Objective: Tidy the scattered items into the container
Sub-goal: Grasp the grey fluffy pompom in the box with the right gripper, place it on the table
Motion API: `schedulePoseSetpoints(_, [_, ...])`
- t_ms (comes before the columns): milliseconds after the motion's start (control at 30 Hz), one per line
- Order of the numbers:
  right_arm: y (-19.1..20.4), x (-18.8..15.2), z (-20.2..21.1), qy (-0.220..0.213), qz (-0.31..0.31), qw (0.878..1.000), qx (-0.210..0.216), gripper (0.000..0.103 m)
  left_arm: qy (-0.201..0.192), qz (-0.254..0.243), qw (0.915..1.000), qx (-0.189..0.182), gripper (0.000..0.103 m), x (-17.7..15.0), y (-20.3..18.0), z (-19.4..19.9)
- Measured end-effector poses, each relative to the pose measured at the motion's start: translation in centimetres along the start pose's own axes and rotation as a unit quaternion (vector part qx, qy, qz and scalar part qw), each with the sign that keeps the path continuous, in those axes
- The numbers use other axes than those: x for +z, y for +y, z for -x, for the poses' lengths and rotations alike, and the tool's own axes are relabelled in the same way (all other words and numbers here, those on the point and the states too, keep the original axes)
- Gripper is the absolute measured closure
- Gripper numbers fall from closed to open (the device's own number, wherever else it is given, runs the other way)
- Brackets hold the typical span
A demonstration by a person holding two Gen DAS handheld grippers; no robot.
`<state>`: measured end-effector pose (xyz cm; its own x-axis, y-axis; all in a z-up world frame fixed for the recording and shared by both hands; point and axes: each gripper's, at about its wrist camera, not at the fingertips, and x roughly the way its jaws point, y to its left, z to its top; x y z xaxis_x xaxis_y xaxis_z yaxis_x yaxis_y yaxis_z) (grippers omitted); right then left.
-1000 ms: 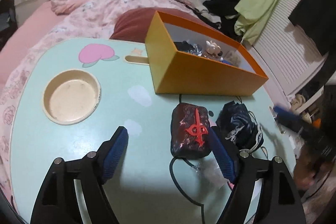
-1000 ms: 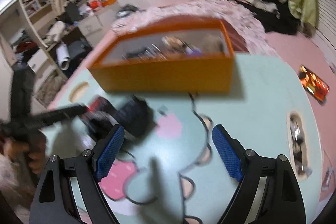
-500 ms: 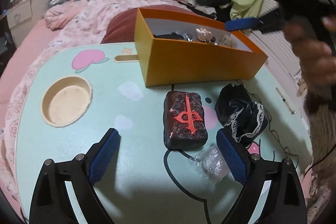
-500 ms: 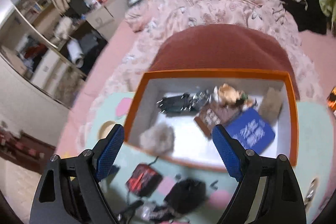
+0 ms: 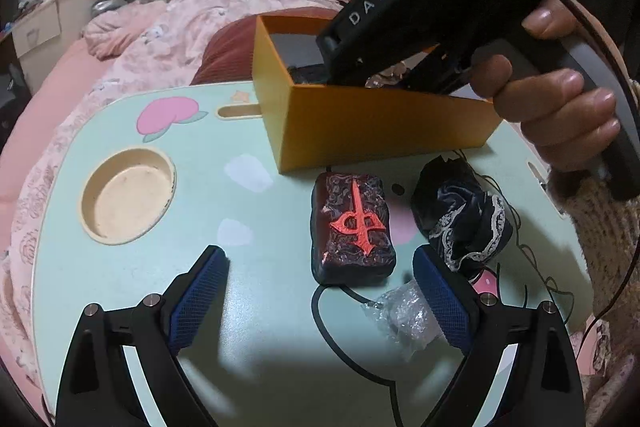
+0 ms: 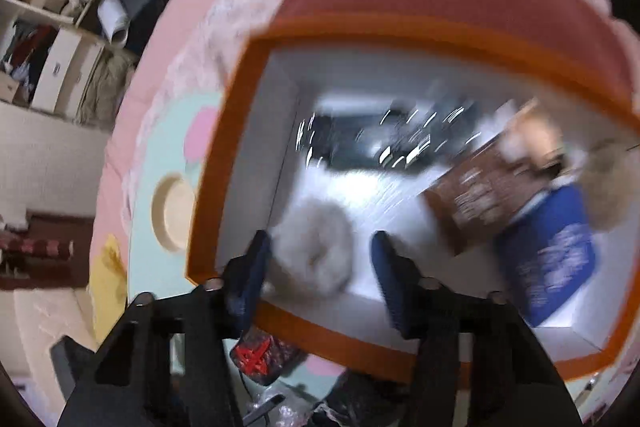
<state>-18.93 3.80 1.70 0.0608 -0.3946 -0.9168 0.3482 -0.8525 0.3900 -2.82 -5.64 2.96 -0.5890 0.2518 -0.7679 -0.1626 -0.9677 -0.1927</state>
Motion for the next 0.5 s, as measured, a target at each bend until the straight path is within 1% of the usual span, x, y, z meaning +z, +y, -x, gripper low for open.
schedulePoseSetpoints(100, [0.0,-0.2,-0.1,-0.006,0.009,1.000,-0.006,0.066,0.000,0.000,1.0000,0.001,0.009,0.1,-0.2,0.2])
schedulePoseSetpoints(167, [-0.6,-0.3,0.5,-0.019,-0.002,1.000,0.014,0.066,-0.001,0.001,1.0000,0.000,0.009,0.1,-0.2,0.2])
schedulePoseSetpoints(200, [-1.1,-0.4,1.7,-0.044,-0.009,0.998,0.032,0.066,-0.001,0.002,1.0000,0.000,0.009,0.1,-0.3,0.3])
schedulePoseSetpoints(267, [-1.7,-1.1,4.6,-0.106,-0.006,0.993,0.045,0.067,-0.002,0.005,1.0000,0.000,0.009,0.2,-0.3,0.4])
schedulePoseSetpoints(333, [-2.1,-2.7,8.3,-0.175,0.011,0.983,0.043,0.066,-0.003,0.008,1.0000,-0.002,0.009,0.2,-0.3,0.5])
schedulePoseSetpoints(400, [-2.9,-5.2,11.8,-0.231,0.027,0.972,0.043,0.066,-0.005,0.013,0.9999,-0.008,0.009,0.2,0.0,0.6])
schedulePoseSetpoints(467, [-4.3,-7.8,14.1,-0.264,0.038,0.963,0.045,0.066,-0.006,0.020,0.9997,-0.016,0.009,0.2,0.1,0.7])
schedulePoseSetpoints(500, [-4.8,-9.0,14.4,-0.272,0.042,0.960,0.041,0.066,-0.006,0.021,0.9996,-0.020,0.009,0.2,0.3,0.7])
